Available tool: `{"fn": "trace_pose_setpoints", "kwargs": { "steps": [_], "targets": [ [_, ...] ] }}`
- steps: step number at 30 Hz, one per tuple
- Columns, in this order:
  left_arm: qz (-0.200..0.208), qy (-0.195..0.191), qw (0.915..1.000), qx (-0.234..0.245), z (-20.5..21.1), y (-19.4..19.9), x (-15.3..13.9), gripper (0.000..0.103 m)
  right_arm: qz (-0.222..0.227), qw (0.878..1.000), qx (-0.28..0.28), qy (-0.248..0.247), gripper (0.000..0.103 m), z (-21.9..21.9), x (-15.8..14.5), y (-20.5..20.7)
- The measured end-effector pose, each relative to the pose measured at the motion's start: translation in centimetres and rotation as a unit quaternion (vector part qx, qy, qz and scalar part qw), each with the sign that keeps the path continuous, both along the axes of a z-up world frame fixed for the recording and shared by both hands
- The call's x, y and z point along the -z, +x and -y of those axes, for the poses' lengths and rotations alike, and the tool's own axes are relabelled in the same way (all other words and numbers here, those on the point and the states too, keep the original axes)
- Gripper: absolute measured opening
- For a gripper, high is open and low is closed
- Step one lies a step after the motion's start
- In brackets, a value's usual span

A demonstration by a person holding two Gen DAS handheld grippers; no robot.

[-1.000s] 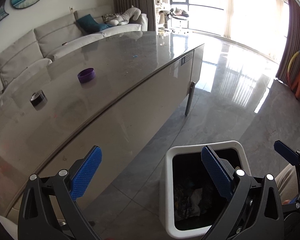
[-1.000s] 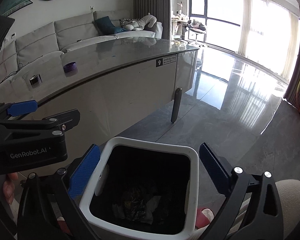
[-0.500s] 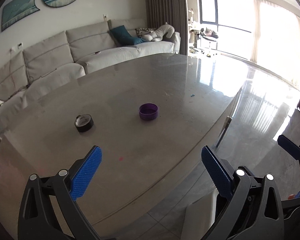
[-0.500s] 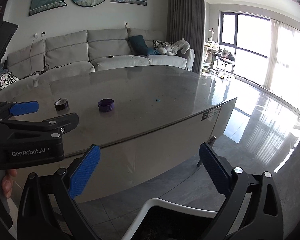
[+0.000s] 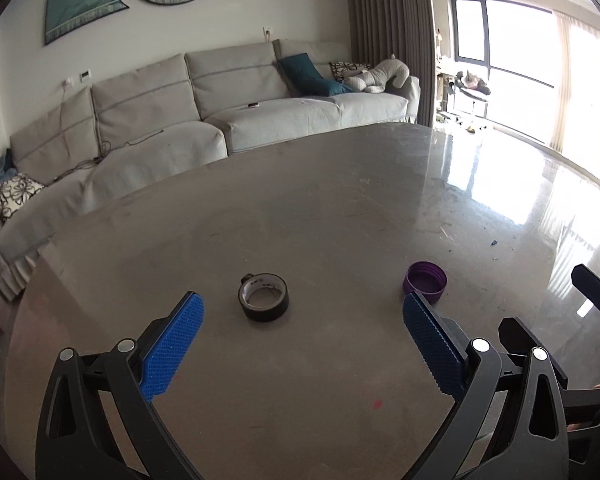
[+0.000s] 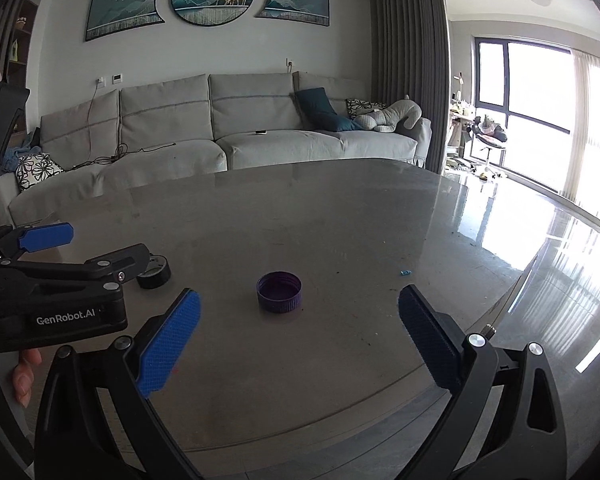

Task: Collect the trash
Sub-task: 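Move both grippers back to the table toward the tape and purple lid, then grasp the tape roll with the left gripper while the right grasps the purple lid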

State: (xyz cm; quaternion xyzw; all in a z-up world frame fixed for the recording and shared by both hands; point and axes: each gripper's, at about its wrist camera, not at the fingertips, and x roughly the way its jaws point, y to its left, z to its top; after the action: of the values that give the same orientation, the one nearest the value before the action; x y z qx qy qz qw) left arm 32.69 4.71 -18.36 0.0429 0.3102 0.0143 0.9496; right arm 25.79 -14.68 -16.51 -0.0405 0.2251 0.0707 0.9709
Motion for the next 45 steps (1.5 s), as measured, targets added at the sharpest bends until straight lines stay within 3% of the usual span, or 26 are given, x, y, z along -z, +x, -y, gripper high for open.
{"fn": "trace_pose_setpoints", "kwargs": {
  "steps": [14,17,23,28,30,32,34,42,45],
  "targets": [
    [-0.055,-0.026,0.9974,-0.037,-4.8,7.2,4.5,0.098,-0.041,0.998,-0.017,-0.043,0.098,-4.5,2.7,7.1],
    [-0.063,-0.016,0.9971,-0.04,-5.3,8.2,5.6,0.098,-0.045,0.998,-0.012,-0.035,0.098,-4.1,3.1,7.6],
    [-0.107,-0.042,0.9925,-0.04,-6.0,10.4,7.3,0.098,-0.051,0.998,-0.009,-0.04,0.099,-4.2,3.5,8.2],
    [-0.157,-0.043,0.9857,-0.045,-6.5,12.0,9.0,0.098,-0.05,0.997,-0.012,-0.05,0.099,-4.6,3.6,8.3],
    [-0.155,-0.044,0.9858,-0.048,-6.7,11.9,9.0,0.097,-0.046,0.997,-0.014,-0.053,0.099,-4.5,3.5,8.1],
    [-0.143,-0.044,0.9876,-0.046,-6.7,11.6,8.8,0.08,-0.045,0.997,-0.016,-0.055,0.099,-4.6,3.6,8.0],
    [-0.133,-0.044,0.9895,-0.035,-6.4,11.3,8.5,0.049,-0.046,0.997,-0.017,-0.058,0.099,-4.7,3.6,8.0],
    [-0.132,-0.039,0.9903,-0.017,-5.8,11.3,8.3,0.048,-0.051,0.997,-0.016,-0.056,0.099,-4.8,3.7,8.2],
    [-0.118,-0.021,0.9928,-0.01,-5.1,10.4,7.9,0.048,-0.057,0.997,-0.013,-0.055,0.098,-4.7,3.9,8.6]
  ]
}}
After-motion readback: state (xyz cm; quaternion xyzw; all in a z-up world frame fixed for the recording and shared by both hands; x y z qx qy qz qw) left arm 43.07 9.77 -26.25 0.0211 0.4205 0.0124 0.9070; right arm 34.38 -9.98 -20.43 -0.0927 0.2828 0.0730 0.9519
